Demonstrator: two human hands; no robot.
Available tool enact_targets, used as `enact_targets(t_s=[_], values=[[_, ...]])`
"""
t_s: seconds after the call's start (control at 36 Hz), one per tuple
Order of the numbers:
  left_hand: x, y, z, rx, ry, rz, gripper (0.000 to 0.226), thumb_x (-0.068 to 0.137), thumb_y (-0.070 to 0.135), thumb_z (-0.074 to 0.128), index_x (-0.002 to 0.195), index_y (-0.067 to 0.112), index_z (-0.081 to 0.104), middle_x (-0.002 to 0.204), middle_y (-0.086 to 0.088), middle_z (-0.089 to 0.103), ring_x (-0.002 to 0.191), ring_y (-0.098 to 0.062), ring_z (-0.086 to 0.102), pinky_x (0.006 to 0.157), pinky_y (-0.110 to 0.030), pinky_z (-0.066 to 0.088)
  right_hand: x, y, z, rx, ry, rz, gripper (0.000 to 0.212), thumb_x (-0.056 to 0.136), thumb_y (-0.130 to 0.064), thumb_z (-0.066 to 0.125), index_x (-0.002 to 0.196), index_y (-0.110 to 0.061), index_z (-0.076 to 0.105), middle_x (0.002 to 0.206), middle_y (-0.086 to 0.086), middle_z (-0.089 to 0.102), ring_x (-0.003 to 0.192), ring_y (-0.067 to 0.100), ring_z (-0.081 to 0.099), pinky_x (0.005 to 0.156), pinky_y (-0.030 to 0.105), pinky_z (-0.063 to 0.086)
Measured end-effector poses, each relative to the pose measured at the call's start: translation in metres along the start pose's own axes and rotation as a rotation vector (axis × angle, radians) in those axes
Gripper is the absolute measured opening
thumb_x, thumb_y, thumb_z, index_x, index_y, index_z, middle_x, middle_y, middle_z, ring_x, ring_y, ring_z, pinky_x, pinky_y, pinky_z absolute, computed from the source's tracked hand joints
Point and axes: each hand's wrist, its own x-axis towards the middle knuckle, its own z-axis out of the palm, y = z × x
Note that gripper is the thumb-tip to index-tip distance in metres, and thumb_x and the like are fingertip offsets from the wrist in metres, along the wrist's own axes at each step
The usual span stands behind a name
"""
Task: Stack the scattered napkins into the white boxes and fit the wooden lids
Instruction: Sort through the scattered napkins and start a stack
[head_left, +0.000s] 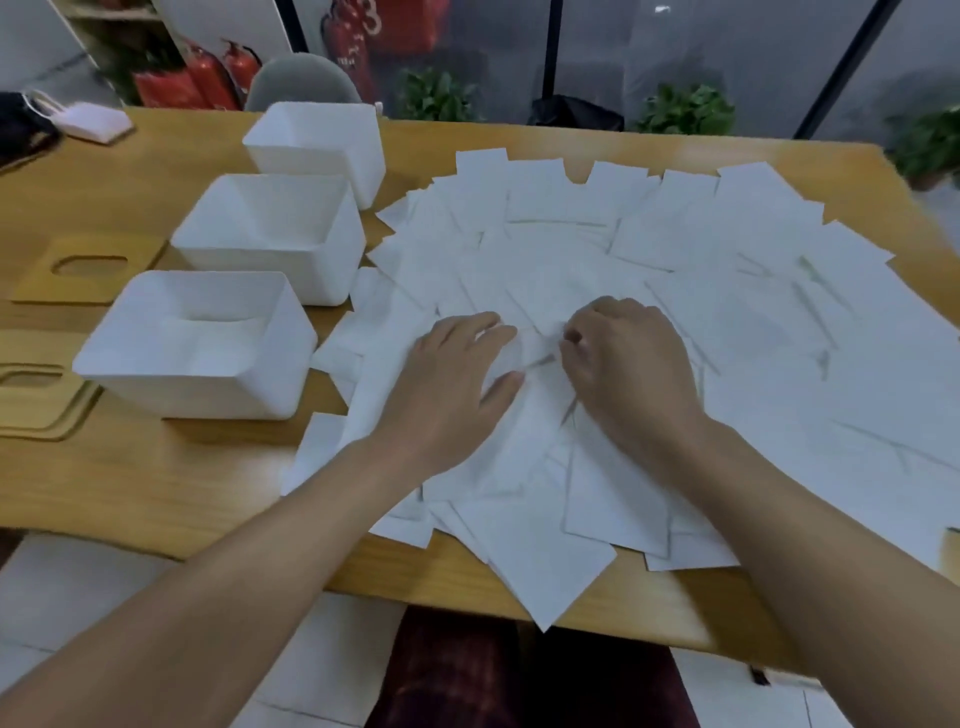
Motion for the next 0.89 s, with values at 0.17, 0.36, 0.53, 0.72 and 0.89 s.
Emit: enact_targets(t_s=[0.17,0.36,0.53,0.72,0.89], values=[[0.001,0.003,-0.002,0.045,0.015,0.024,0.052,0.112,0.049,0.048,0.158,0.025,0.052,0.164,0.006,0.046,0.151,-0.018,0.036,0.125,-0.041,0.033,0.001,-0.001,-0.003,0.040,-0.014,0.003,0.020,0.100,-0.031,0.065,0.086,-0.016,0.067,0.090,-0.001,0.064,0.079,0.027,0.056,0.074,0.042,0.046],[-0.006,0.003,-0.005,0.011,-0.020,0.002,0.054,0.114,0.051,0.044,0.163,0.029,0.045,0.171,0.010,0.038,0.157,-0.014,0.029,0.129,-0.039,0.027,-0.003,-0.008,-0.008,0.021,-0.046,-0.004,0.021,0.096,-0.032,0.070,0.081,-0.018,0.065,0.089,-0.001,0.064,0.079,0.027,0.058,0.076,0.043,0.048],[-0.007,0.003,-0.007,-0.012,-0.044,-0.001,0.055,0.113,0.052,0.044,0.164,0.029,0.045,0.173,0.009,0.036,0.159,-0.014,0.027,0.131,-0.040,0.024,-0.005,-0.008,-0.009,-0.055,-0.025,-0.052,0.025,0.100,-0.021,0.064,0.076,-0.014,0.060,0.080,0.003,0.060,0.070,0.028,0.052,0.071,0.045,0.044],[-0.008,0.026,-0.025,-0.394,0.161,-0.162,0.047,0.113,0.055,0.043,0.152,0.031,0.052,0.124,0.010,0.073,0.114,-0.009,0.066,0.096,-0.033,0.054,-0.015,0.002,-0.058,0.209,-0.065,-0.088,0.015,0.110,-0.034,0.054,0.106,-0.024,0.063,0.102,-0.007,0.069,0.094,0.022,0.063,0.082,0.045,0.052],[-0.003,0.063,-0.050,-1.336,-0.042,-0.571,0.053,0.103,0.071,0.050,0.125,0.025,0.065,0.105,-0.011,0.083,0.099,-0.028,0.082,0.090,-0.045,0.065,-0.051,0.001,-0.073,0.169,-0.096,-0.415,0.016,0.110,-0.026,0.054,0.102,-0.017,0.064,0.107,0.003,0.071,0.097,0.030,0.066,0.086,0.046,0.050]])
